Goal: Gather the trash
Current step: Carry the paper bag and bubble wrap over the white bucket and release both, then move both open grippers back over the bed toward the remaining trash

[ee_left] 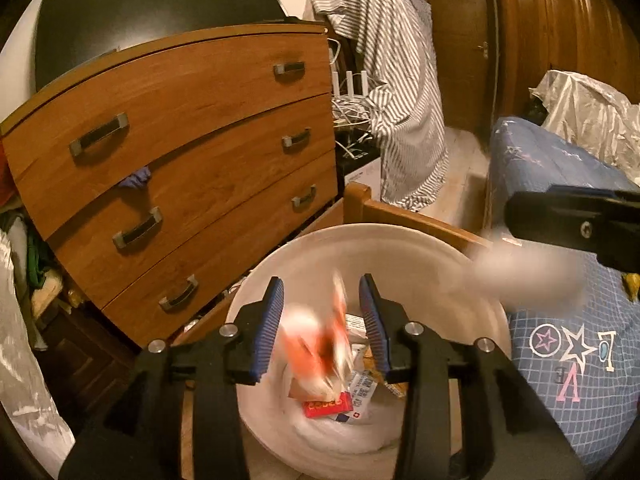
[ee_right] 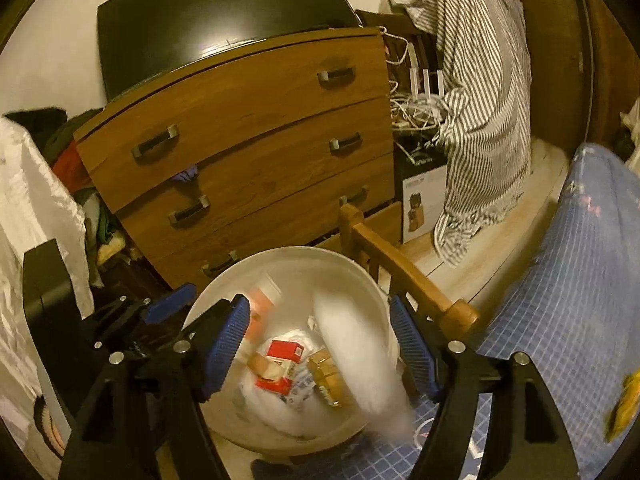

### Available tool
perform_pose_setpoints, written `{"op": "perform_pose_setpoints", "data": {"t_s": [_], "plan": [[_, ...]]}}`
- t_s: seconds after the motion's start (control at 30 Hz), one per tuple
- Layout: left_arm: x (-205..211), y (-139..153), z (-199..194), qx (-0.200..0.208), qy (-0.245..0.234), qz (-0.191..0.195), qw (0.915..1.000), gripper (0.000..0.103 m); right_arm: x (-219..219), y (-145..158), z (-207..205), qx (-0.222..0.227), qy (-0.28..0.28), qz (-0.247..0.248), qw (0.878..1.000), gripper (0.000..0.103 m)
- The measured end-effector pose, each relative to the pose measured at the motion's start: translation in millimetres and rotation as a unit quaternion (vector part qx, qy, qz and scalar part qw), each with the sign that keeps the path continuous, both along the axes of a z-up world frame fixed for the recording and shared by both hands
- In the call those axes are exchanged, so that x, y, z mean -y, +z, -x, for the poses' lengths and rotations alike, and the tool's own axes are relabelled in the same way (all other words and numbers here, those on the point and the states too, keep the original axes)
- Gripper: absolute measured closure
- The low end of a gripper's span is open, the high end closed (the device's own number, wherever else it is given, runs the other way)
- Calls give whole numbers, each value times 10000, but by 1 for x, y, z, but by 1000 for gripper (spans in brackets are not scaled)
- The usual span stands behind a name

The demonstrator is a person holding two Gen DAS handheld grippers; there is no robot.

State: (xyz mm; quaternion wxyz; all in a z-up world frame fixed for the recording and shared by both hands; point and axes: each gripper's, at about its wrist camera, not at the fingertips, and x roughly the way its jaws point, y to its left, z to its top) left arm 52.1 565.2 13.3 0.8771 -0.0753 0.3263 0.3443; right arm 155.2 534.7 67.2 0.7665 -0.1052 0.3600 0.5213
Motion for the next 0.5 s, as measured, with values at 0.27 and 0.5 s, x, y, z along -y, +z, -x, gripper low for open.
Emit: {"op": "perform_pose_setpoints", "data": {"t_s": [0.27, 0.5], "plan": [[-1, 2, 4, 144, 123, 57, 9998, 65, 15, -1, -8, 5, -98, -74, 9999, 30], [17, 0, 1, 134, 71, -7, 9999, 65, 43, -12, -24, -105, -399, -87, 9991, 30]]}}
